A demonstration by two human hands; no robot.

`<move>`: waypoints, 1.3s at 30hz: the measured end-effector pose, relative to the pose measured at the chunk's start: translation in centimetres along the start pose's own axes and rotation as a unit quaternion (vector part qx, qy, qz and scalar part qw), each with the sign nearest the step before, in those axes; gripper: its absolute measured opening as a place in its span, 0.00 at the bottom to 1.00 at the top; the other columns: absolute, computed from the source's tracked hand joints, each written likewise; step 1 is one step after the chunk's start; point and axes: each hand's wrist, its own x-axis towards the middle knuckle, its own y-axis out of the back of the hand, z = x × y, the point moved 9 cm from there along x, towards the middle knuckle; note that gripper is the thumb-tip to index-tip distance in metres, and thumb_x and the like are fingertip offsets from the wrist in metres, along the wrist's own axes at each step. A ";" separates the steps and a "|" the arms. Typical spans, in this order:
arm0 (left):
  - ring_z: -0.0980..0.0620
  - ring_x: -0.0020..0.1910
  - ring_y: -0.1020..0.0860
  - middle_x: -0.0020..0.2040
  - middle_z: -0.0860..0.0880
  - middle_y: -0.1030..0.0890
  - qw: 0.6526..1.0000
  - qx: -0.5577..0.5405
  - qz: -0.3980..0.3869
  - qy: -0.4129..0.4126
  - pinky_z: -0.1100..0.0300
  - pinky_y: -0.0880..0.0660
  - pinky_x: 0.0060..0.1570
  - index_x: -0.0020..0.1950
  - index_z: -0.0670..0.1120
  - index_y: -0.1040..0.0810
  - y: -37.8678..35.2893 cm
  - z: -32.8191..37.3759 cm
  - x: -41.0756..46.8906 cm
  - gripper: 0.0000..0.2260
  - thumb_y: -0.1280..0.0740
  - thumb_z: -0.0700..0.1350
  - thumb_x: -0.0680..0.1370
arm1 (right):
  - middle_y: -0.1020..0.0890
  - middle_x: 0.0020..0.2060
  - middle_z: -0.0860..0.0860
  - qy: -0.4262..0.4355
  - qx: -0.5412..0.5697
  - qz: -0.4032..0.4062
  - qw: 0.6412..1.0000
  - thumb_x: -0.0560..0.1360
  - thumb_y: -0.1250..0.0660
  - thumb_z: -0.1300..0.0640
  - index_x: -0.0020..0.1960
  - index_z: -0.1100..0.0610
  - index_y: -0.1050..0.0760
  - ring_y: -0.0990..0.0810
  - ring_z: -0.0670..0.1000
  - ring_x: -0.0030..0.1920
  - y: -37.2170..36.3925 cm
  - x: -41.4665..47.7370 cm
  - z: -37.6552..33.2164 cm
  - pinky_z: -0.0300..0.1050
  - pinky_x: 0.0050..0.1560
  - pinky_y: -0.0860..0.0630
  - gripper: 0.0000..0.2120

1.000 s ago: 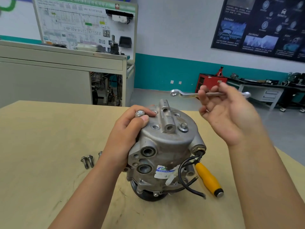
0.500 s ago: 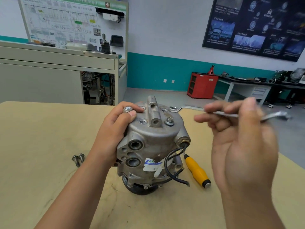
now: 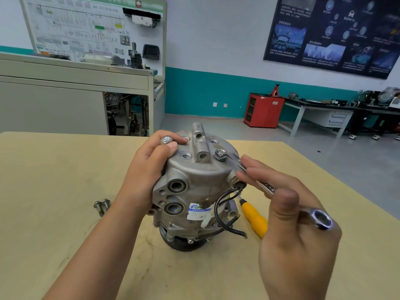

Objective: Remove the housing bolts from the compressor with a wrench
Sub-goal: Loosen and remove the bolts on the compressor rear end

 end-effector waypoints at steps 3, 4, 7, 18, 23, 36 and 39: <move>0.52 0.39 0.25 0.40 0.56 0.20 1.000 -0.002 -0.003 -0.001 0.56 0.29 0.37 0.38 0.56 0.20 -0.1 0.1 0.0 0.10 0.37 0.56 0.62 | 0.16 0.49 0.44 -0.002 0.010 0.006 1.000 0.79 0.47 0.38 0.42 0.52 0.22 0.16 0.45 0.47 0.4 0.8 0.5 0.31 0.47 0.26 0.23; 0.52 0.39 0.25 0.40 0.56 0.20 1.000 -0.005 -0.005 -0.001 0.57 0.29 0.36 0.38 0.56 0.20 -0.2 0.1 0.0 0.10 0.37 0.56 0.62 | 0.15 0.46 0.45 -0.025 0.036 0.022 0.999 0.79 0.47 0.40 0.39 0.51 0.22 0.16 0.47 0.43 0.7 1.3 1.2 0.31 0.45 0.26 0.23; 0.53 0.38 0.25 0.39 0.57 0.20 1.000 -0.007 -0.008 -0.001 0.58 0.29 0.35 0.38 0.56 0.20 -0.2 0.1 0.0 0.09 0.37 0.56 0.62 | 0.14 0.38 0.50 -0.139 0.093 0.070 0.983 0.80 0.49 0.44 0.31 0.50 0.25 0.18 0.51 0.35 1.5 2.9 4.4 0.42 0.44 0.27 0.24; 0.55 0.38 0.25 0.39 0.56 0.21 1.000 -0.006 -0.006 -0.002 0.59 0.28 0.37 0.37 0.56 0.20 -0.1 0.0 0.2 0.09 0.37 0.56 0.62 | 0.31 0.31 0.53 -0.294 -0.072 -0.203 0.931 0.76 0.33 0.57 0.38 0.63 0.27 0.34 0.48 0.32 -7.9 11.5 12.3 0.43 0.37 0.34 0.11; 0.52 0.40 0.24 0.40 0.53 0.21 1.000 -0.013 -0.014 -0.015 0.54 0.29 0.41 0.38 0.55 0.20 -0.2 0.2 0.1 0.09 0.36 0.55 0.63 | 0.24 0.44 0.45 -0.167 -0.162 -0.345 0.909 0.75 0.31 0.52 0.62 0.57 0.24 0.26 0.45 0.45 -14.0 12.4 9.2 0.39 0.47 0.32 0.17; 0.69 0.45 0.23 0.39 0.55 0.21 0.991 0.105 0.009 -0.080 0.70 0.26 0.46 0.45 0.56 0.27 0.2 0.4 0.0 0.09 0.39 0.41 0.77 | 0.25 0.41 0.48 0.211 -0.185 -0.524 0.804 0.75 0.32 0.55 0.53 0.53 0.22 0.30 0.44 0.41 -17.7 5.3 -5.5 0.34 0.44 0.34 0.07; 0.77 0.40 0.26 0.40 0.60 0.23 0.989 0.129 0.009 -0.078 0.81 0.33 0.39 0.47 0.54 0.29 0.2 0.1 -0.4 0.12 0.37 0.36 0.78 | 0.25 0.38 0.48 0.241 -0.155 -0.479 0.830 0.74 0.31 0.53 0.49 0.54 0.20 0.31 0.45 0.41 -14.6 3.8 -6.3 0.34 0.43 0.36 0.07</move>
